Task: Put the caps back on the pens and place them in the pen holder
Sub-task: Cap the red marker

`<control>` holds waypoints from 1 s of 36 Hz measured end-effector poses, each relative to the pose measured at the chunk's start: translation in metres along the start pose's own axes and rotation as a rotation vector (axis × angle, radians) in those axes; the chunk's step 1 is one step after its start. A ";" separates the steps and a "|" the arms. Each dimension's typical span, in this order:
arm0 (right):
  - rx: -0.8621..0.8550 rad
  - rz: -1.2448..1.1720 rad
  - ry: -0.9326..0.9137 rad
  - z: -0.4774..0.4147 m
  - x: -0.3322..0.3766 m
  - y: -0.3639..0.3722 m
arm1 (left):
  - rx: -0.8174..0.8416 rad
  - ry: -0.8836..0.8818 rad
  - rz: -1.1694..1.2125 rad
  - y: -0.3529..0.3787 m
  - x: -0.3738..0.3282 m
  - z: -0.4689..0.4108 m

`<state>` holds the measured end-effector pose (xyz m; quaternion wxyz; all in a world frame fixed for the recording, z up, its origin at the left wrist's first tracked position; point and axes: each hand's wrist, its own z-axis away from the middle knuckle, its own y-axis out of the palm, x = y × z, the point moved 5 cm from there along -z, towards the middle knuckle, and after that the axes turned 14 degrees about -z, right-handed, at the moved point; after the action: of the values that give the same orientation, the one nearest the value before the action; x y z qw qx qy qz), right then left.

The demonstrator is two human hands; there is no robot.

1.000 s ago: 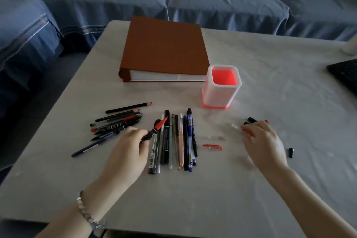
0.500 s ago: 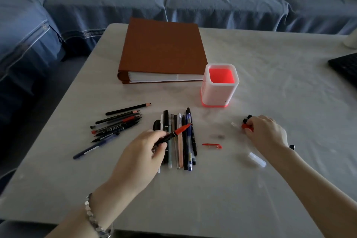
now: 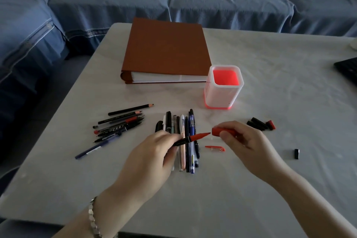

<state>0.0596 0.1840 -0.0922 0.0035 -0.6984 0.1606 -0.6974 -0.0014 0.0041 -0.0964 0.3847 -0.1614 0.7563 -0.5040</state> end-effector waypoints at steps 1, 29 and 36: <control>0.014 0.012 0.002 0.000 0.001 0.001 | -0.001 0.004 -0.001 0.000 0.000 0.000; 0.111 0.258 -0.398 0.018 0.016 0.009 | 0.171 0.238 0.081 -0.006 -0.030 -0.020; 0.157 0.268 -0.103 0.010 -0.012 0.004 | 0.308 0.168 -0.042 0.026 -0.030 -0.025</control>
<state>0.0691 0.1813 -0.1053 0.1594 -0.7030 0.1968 -0.6646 0.0030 0.0509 -0.1023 0.3297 -0.0735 0.6962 -0.6334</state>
